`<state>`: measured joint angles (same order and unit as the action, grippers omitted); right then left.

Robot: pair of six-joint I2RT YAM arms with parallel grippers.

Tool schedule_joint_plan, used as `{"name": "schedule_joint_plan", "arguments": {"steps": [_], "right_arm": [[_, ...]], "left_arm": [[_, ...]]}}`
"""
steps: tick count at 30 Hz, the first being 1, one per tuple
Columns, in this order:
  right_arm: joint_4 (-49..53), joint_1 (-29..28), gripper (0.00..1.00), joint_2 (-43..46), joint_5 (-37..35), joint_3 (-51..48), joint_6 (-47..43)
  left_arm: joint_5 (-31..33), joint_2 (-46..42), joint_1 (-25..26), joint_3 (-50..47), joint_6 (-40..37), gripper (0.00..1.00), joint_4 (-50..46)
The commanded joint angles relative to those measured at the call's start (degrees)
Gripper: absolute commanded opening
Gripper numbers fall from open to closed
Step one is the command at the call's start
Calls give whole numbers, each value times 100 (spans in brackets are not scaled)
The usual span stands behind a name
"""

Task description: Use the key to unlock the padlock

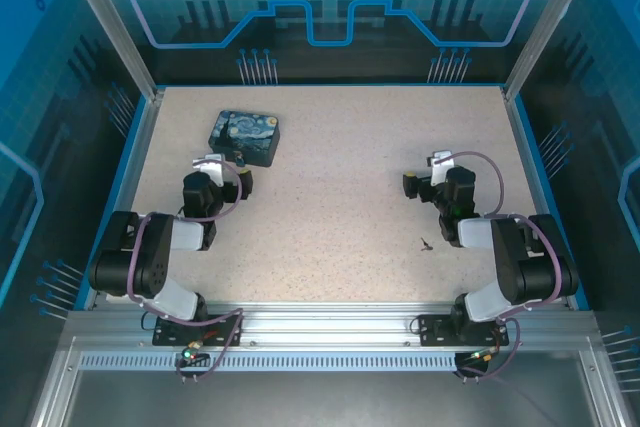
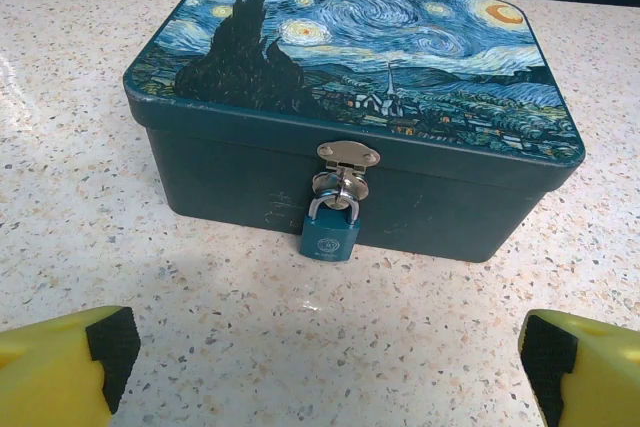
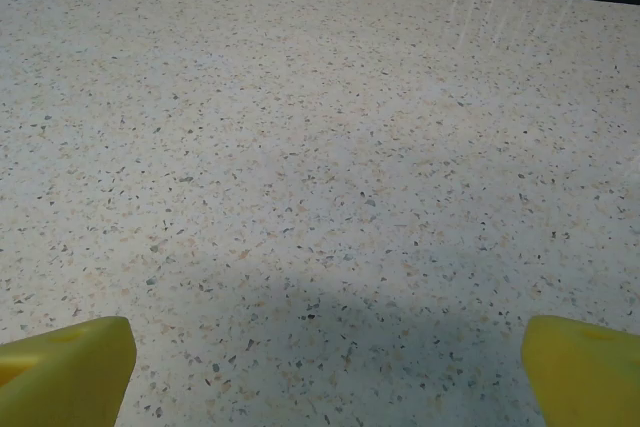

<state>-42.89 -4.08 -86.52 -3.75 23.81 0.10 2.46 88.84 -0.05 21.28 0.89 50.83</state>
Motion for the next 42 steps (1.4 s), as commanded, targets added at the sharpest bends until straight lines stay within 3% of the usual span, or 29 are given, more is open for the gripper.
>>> {"name": "schedule_joint_plan", "arguments": {"steps": [1,23,27,32,35,38,42], "right_arm": [[-8,77,100,22,102,105,-63],[90,60,100,79,-64,150,-30],[1733,-124,100,921,-693,715,82],[3590,-55,100,1841,-578,1453,1470],[4878,81,100,1951,-479,2042,2513],[5680,111,100,1880,-317,2461,2669],[6033,113,100,1889,38,2507,2717]], "left_arm": [[-160,-9,-21,113,-126,99,36],[-219,-7,-100,141,-36,99,-19],[-90,-133,-100,78,6,99,35],[235,-705,-96,306,78,99,-869],[290,-936,-91,461,105,99,-1319],[481,-1242,-91,617,179,99,-1741],[620,-1532,-109,890,743,99,-2083]]}}
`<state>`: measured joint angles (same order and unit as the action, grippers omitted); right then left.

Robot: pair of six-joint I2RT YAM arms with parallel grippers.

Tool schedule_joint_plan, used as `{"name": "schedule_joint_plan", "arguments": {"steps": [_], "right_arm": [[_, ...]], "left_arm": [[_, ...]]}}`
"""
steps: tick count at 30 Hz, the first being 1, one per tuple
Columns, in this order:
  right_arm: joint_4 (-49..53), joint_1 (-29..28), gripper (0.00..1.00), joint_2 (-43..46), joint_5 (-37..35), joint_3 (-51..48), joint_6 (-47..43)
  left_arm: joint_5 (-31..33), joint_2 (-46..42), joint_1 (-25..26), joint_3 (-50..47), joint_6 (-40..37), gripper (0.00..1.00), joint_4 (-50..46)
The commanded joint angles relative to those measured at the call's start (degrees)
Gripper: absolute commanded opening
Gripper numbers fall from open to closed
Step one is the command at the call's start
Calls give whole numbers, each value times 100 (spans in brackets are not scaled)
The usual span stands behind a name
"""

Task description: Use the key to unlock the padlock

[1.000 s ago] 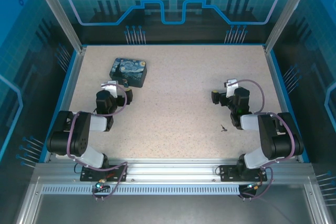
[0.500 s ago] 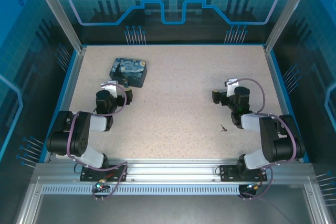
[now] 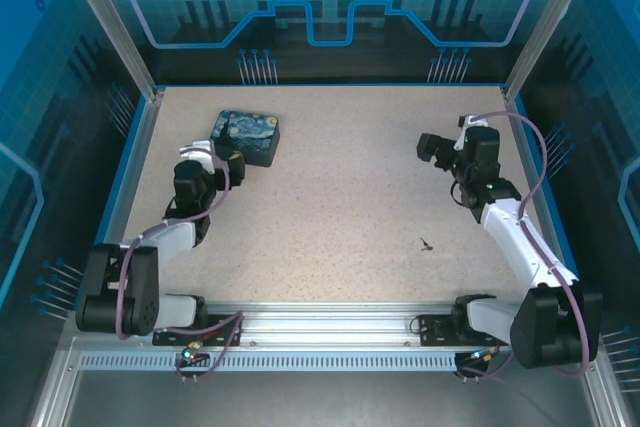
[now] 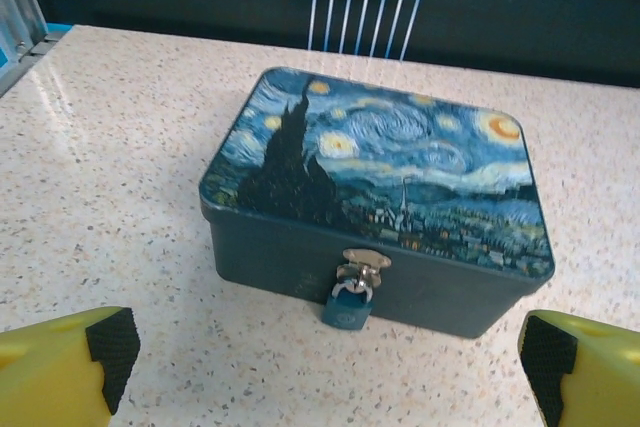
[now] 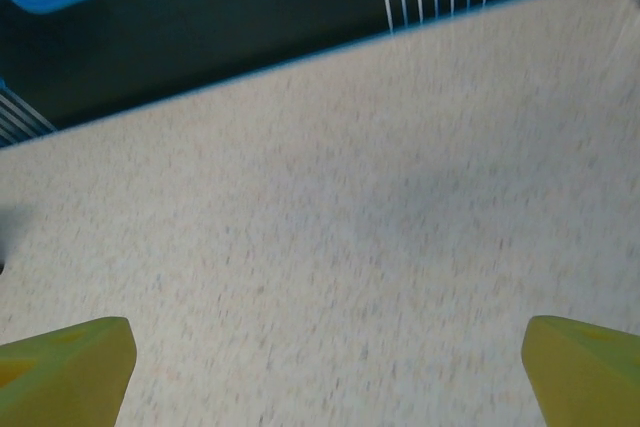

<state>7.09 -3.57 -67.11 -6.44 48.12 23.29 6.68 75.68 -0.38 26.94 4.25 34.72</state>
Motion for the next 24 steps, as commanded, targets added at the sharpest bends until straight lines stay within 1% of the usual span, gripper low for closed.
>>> {"name": "schedule_joint_plan", "arguments": {"steps": [1,6,8,11,13,18,21,24], "right_arm": [[1116,67,100,-69,392,77,410],[1365,56,100,-260,1166,148,342],[1347,-13,100,-275,1476,118,283],[1359,-112,100,-250,1711,58,311],[1389,-184,100,-248,1750,40,330],[1493,-196,100,-168,1753,-57,389],[1555,-203,100,-47,1768,-82,396],[1674,-192,100,63,1702,-47,366]], "left_arm": [[192,-223,-76,558,546,99,-813],[168,208,-84,2069,983,99,-2656],[46,546,-109,2807,1067,99,-3350],[-212,1145,-174,3811,1110,99,-4209],[-481,1618,-246,4501,1117,99,-4719],[-803,2817,-400,6085,1149,99,-5718],[-1191,3594,-570,7082,1354,99,-6326],[-1393,4336,-705,7974,1549,99,-6801]]}}
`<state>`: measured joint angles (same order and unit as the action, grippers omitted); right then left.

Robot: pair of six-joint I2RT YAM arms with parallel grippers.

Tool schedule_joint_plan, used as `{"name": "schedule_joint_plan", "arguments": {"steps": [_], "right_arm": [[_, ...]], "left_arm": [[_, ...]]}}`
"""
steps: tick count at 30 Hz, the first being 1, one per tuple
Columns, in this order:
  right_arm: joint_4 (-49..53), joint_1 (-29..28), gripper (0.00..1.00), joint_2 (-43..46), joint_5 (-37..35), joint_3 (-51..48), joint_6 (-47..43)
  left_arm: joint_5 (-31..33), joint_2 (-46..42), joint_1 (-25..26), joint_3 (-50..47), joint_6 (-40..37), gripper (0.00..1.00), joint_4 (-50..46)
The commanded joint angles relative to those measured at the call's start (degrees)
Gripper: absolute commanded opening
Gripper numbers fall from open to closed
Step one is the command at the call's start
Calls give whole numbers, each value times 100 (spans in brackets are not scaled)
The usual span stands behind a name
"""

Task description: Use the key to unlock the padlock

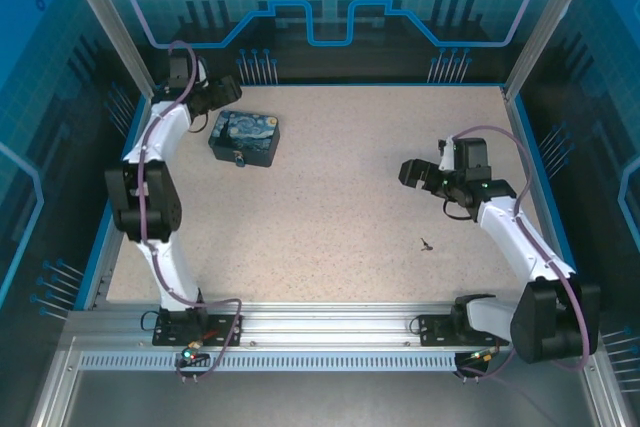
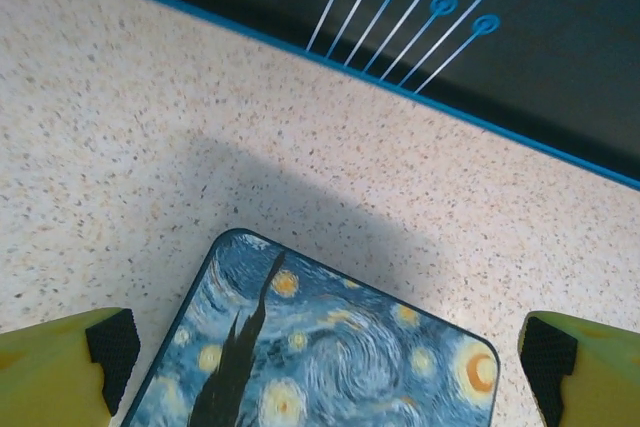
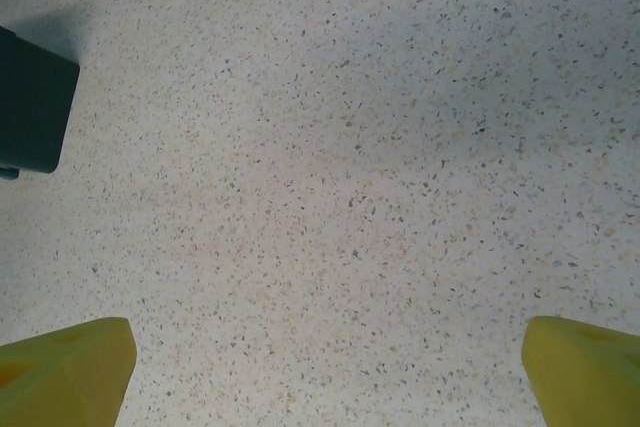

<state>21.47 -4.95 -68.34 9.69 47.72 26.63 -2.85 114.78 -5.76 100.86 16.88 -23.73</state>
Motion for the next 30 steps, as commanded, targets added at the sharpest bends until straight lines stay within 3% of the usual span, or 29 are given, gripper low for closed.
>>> {"name": "schedule_joint_plan", "arguments": {"steps": [1,8,17,25,30], "right_arm": [[279,-58,100,208,48,22,14],[465,-7,100,15,-21,235,-124],[386,137,100,-397,301,509,310],[128,82,100,-460,730,189,609],[-523,74,100,-396,1452,-400,901]], "left_arm": [[-464,633,-188,802,313,99,-1059],[-479,1658,-193,1904,496,99,-1628],[-1148,1757,267,1613,453,99,-1445],[-1782,634,1162,-137,872,99,-323],[-1558,-456,2121,-2054,1716,99,1036]]}}
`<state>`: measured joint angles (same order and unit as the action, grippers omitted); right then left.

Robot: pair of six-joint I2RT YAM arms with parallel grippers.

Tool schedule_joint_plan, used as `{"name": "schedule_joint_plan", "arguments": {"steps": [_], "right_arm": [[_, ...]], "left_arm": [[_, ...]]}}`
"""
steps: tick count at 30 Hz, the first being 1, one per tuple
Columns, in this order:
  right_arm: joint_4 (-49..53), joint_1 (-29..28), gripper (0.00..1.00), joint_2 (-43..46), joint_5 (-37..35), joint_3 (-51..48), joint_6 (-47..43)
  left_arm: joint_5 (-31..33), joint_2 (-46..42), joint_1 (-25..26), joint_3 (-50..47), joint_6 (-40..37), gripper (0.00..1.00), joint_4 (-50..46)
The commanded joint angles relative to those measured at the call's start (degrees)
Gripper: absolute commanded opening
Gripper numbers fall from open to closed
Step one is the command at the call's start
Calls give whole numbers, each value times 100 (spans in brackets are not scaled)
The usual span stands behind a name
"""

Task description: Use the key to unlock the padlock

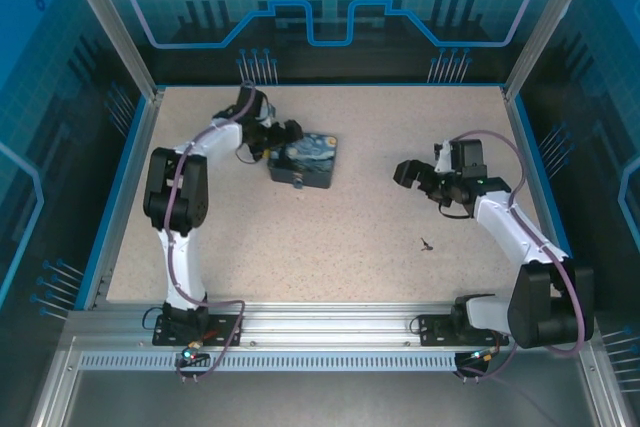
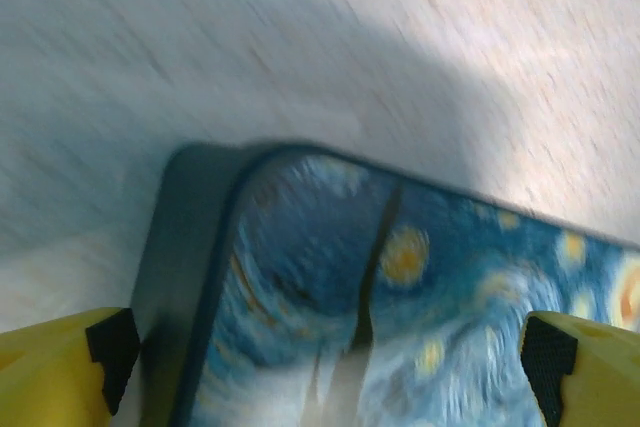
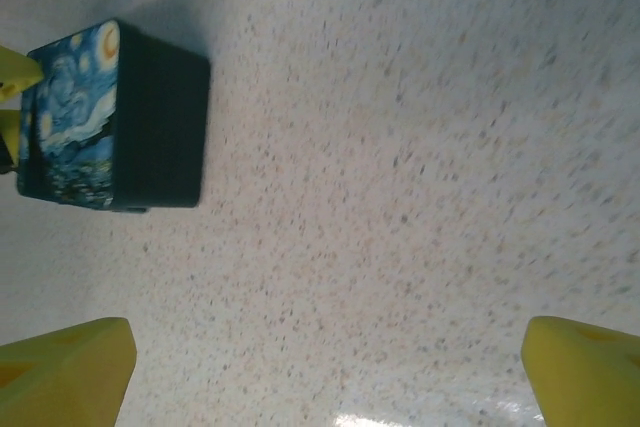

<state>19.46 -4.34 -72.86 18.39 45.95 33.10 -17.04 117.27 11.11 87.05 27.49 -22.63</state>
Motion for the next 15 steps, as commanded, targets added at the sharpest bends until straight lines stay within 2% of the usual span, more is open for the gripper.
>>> {"name": "schedule_joint_plan", "arguments": {"steps": [1,5,8,11,15], "right_arm": [[-361,8,100,46,686,-263,279],[-395,17,100,-6,903,-350,284],[-480,20,100,-97,942,-293,323],[-575,-9,100,-334,871,-63,380],[-672,-73,100,-900,675,400,357]], "left_arm": [[-33,-940,638,-1111,912,99,1266],[532,-1762,1173,-2470,1750,99,2184],[826,-2266,1217,-3118,2046,99,2446],[1116,-2608,1209,-3280,1883,99,2206],[1094,-2639,1190,-3202,1847,99,2037]]}}
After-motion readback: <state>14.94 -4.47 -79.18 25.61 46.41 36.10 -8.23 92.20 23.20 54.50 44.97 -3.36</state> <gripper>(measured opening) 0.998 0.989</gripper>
